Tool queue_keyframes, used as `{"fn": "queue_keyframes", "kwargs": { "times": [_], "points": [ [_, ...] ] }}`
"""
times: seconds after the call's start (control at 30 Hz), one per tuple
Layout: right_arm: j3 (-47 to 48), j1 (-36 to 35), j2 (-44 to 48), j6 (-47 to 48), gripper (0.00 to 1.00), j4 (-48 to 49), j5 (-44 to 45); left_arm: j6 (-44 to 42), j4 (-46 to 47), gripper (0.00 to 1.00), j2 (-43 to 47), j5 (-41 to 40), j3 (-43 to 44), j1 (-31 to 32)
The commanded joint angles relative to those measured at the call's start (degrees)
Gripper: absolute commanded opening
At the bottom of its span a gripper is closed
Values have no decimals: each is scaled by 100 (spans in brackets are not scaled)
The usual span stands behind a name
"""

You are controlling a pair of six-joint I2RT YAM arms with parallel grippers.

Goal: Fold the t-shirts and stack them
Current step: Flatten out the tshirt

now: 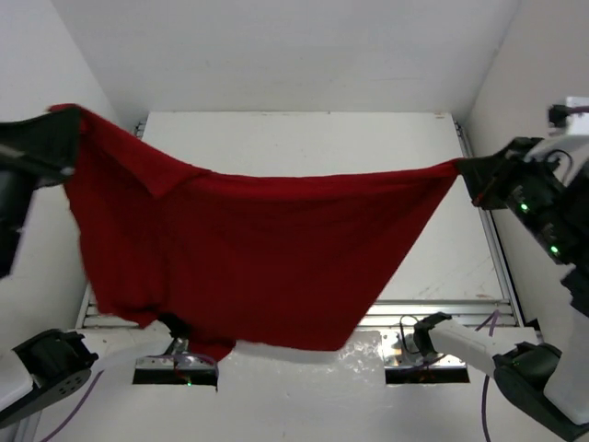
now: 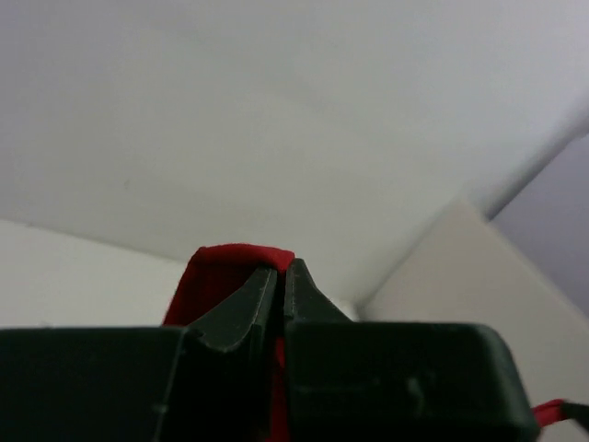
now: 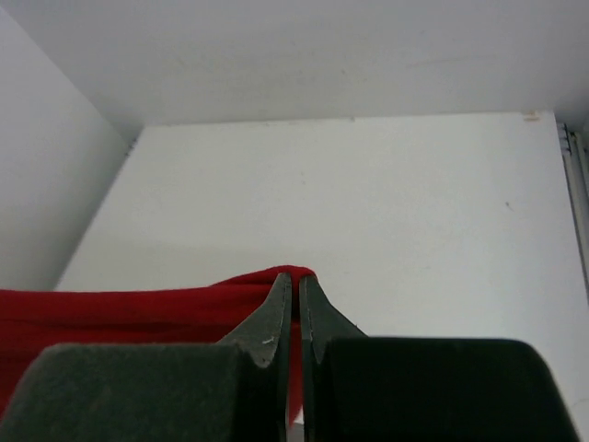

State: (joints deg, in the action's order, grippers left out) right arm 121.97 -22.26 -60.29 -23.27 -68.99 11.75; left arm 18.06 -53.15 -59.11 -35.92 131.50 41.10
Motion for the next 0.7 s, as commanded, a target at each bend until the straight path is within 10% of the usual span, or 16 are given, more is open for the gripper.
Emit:
{"fn": "queue_keyframes", "kwargs": {
  "times": [0.0,0.33,0.67],
  "points": [
    [-436,2,-220,182,0,481,424,-575,58,0,-487,-257,-536,-32],
    [-965,11,-1010,437,0,1150,899,-1402,902,0,-1382,-1128,-610,-41],
    [709,38,-1366,622,0,570,1347,-1402,928,0,-1517,-750,527,-32]
  ]
}}
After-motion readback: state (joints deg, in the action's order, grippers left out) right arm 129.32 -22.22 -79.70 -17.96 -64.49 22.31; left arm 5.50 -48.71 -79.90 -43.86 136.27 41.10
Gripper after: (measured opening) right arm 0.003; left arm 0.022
